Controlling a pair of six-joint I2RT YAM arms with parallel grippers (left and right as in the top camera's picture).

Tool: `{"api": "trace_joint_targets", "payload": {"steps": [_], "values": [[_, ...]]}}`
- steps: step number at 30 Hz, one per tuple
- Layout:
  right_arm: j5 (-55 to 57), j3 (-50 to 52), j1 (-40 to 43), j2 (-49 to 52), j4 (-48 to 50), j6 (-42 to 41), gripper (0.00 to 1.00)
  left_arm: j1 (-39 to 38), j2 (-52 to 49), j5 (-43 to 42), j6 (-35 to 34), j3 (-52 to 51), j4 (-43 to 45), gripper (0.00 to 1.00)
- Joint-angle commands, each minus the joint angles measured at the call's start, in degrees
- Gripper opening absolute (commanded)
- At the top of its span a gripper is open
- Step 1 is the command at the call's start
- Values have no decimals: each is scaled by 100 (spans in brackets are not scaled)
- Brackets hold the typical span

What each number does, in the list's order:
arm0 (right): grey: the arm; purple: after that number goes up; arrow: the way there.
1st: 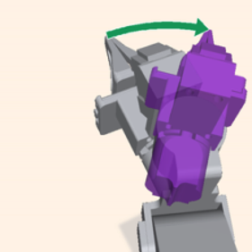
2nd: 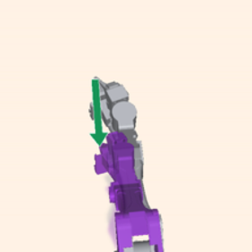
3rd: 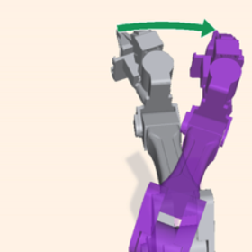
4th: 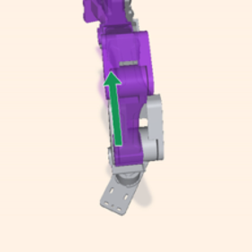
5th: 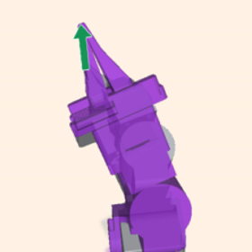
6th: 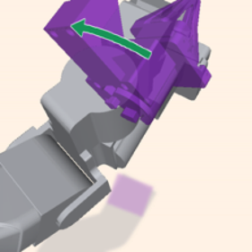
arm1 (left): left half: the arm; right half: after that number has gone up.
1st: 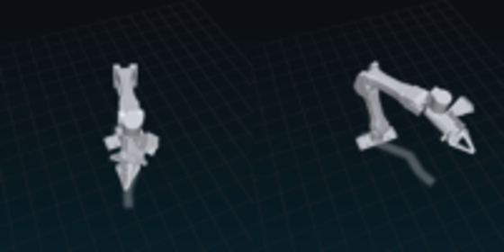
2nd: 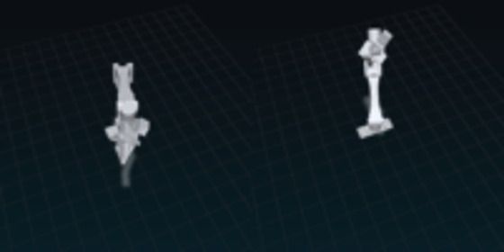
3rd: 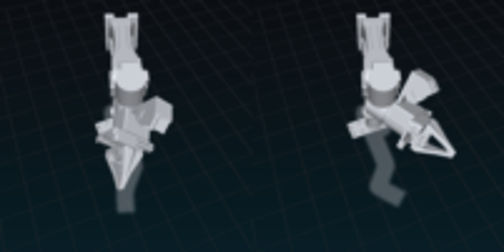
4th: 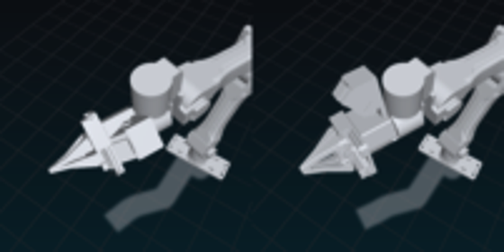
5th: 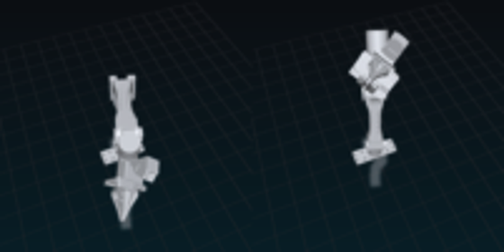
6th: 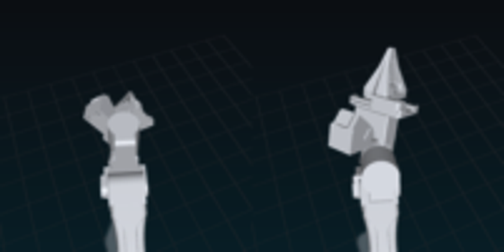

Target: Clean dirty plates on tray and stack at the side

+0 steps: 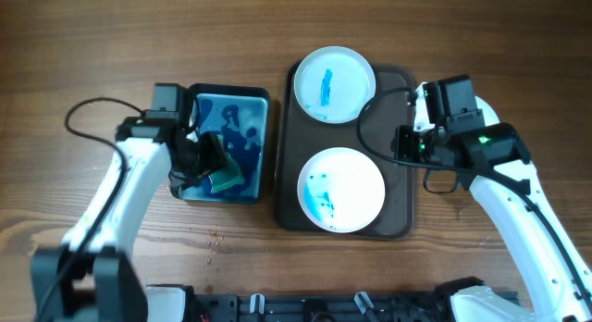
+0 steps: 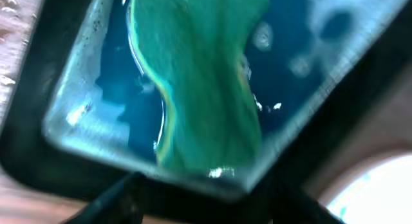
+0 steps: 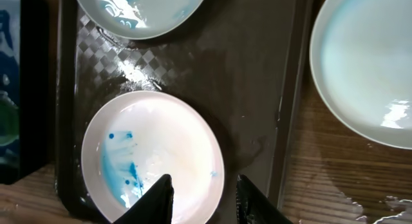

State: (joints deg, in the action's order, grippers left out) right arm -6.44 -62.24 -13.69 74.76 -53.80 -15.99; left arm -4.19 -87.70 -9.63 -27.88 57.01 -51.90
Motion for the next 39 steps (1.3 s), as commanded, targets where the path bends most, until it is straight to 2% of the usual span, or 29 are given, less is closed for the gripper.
{"api": "trace_joint_targets", "payload": {"steps": [1,5,6,7,14,17,19,21,24,30,32,34,39], "values": [[-282,-70,-17,-35,-7,-33,33,-92,-643,116,-304,-116,525,37],[-282,-70,-17,-35,-9,-70,33,-289,-1292,114,-304,-116,800,18],[-284,-70,-17,-35,-22,-72,33,-374,-1499,116,-291,-116,809,8],[-284,-70,-17,-35,-31,-72,33,-439,-1633,114,-258,-114,785,4],[-282,-70,-17,-35,-50,-70,33,-304,-1252,72,-238,297,39,4],[-282,-70,-17,-35,-50,-70,32,-144,-992,79,-166,581,-258,35],[-282,-70,-17,-35,-50,-70,33,-57,-861,144,-26,623,-251,49],[-280,-70,-17,-35,-48,-70,33,37,-813,560,2,621,-219,51],[-280,-70,-17,-35,-20,-70,33,61,-874,1180,2,518,-72,49],[-282,-70,-17,-35,39,-116,33,55,-1126,1248,0,-214,1032,31],[-282,-70,-17,-35,37,-116,33,55,-1250,1222,2,-389,1349,21],[-282,-70,-17,-35,37,-116,33,55,-1344,1204,66,-448,1521,4],[-282,-70,-17,-35,31,-116,32,79,-1272,1088,66,7,1152,4]]}}
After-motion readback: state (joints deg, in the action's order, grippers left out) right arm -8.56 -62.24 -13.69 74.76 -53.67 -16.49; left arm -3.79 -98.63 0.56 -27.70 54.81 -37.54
